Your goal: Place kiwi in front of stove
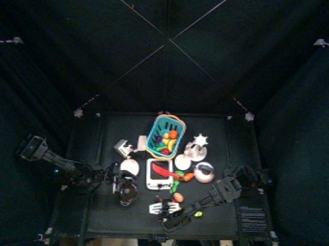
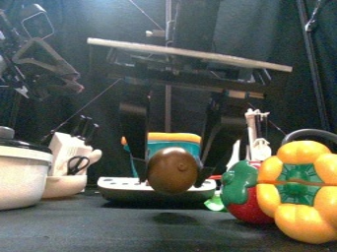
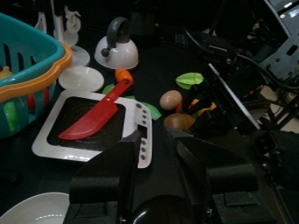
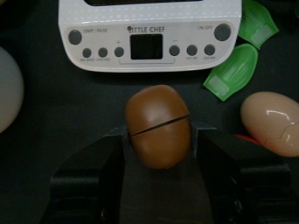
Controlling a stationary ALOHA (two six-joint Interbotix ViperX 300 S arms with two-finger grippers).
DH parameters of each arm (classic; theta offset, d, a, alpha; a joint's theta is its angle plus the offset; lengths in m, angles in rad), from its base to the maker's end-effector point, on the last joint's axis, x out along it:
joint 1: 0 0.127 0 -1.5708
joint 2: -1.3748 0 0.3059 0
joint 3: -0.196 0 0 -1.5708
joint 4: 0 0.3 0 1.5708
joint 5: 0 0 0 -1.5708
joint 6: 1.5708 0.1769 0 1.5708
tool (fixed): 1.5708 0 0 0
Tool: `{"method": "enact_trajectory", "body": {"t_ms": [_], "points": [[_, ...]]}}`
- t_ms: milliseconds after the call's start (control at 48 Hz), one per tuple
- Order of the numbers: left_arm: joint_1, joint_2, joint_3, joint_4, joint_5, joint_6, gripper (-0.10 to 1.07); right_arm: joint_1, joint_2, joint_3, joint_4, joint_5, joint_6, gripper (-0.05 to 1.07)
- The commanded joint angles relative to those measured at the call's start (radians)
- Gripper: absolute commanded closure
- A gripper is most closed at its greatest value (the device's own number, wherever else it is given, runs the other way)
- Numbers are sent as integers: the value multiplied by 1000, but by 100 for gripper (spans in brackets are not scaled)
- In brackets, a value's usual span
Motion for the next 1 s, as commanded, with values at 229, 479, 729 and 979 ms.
{"method": "enact_trajectory", "body": {"t_ms": [229, 479, 729, 979], "points": [[-17, 0, -25, 0, -8, -2, 26, -9, -23, 26, -2, -89, 6, 22], [-23, 0, -23, 0, -8, -2, 26, -9, -23, 31, -5, -114, 5, 9], [-23, 0, -25, 0, -8, -2, 26, -6, -34, 32, -12, -112, 5, 1], [-23, 0, -23, 0, -8, -2, 26, -2, -57, 28, -12, -91, 0, 1]]}}
